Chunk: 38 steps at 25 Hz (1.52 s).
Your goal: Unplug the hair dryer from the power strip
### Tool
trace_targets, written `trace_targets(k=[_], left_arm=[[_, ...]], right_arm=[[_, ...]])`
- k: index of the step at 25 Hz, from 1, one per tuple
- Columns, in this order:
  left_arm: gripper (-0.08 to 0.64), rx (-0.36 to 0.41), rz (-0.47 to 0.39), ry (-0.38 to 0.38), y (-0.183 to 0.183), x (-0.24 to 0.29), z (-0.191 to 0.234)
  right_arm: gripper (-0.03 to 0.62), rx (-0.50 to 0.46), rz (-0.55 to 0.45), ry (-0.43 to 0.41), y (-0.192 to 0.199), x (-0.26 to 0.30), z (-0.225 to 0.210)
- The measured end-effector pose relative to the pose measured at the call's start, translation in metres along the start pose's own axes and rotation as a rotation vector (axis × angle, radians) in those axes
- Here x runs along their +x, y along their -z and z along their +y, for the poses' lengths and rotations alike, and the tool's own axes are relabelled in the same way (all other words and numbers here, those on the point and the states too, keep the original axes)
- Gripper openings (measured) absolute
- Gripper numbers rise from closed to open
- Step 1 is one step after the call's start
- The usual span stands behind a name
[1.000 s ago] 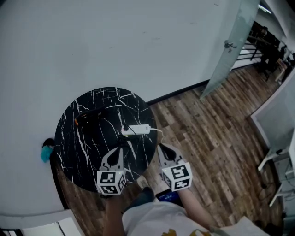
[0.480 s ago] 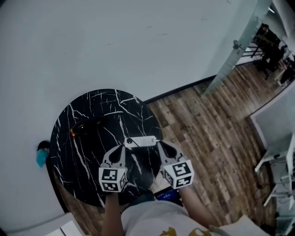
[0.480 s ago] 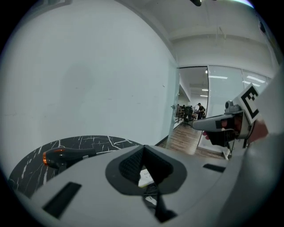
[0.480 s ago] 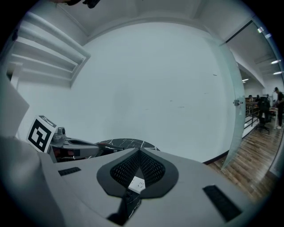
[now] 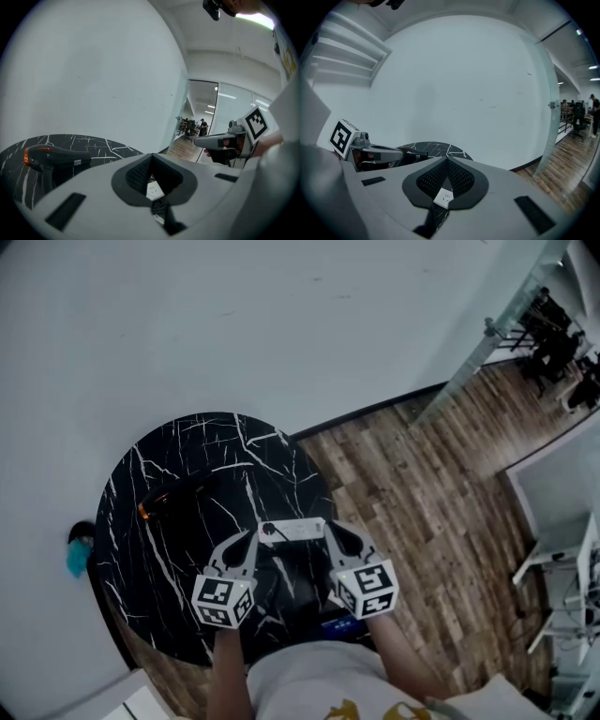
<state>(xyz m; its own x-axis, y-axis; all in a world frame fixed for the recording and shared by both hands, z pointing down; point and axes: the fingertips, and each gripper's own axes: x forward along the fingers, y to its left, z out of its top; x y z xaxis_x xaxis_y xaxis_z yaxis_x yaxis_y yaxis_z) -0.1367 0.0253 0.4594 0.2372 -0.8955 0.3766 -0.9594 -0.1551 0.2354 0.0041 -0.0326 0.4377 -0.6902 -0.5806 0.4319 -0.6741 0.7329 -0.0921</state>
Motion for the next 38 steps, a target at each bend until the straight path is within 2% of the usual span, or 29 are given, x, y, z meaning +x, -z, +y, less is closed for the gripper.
trace_targets(k=[5,10,18,23,28,31,34,38], left_arm=[[0.0,0.032,0.017,-0.017,0.005,0.003,0.004],[0.001,0.042,0.021,-0.03,0.007,0.008,0.013],[0.0,0.039,0.057,-0.027,0.017,0.022,0.019],[0.001,0.055,0.112,0.003,0.031,0.031,0.018],[0.01,0.071,0.207,0.094,0.054,0.041,0.012],[0.068,0.089,0.269,0.127,0.07,0.045,0.013],[0.091,0.088,0.302,0.147,0.079,0.048,0.017],[0.109,0.097,0.349,0.195,0.088,0.056,0.02]], right_arm=[[-0.002,-0.011,0.003,-0.015,0.0,0.005,0.003],[-0.002,-0.042,-0.007,-0.037,0.001,0.016,0.001],[-0.002,-0.036,0.037,-0.069,0.014,0.032,-0.003],[-0.002,-0.015,0.037,-0.144,0.019,0.04,0.001],[0.0,-0.058,0.102,-0.205,0.031,0.05,0.004],[0.043,-0.076,0.168,-0.273,0.038,0.055,0.012],[0.081,-0.103,0.208,-0.307,0.05,0.065,0.011],[0.149,-0.239,0.298,-0.371,0.078,0.077,0.015]])
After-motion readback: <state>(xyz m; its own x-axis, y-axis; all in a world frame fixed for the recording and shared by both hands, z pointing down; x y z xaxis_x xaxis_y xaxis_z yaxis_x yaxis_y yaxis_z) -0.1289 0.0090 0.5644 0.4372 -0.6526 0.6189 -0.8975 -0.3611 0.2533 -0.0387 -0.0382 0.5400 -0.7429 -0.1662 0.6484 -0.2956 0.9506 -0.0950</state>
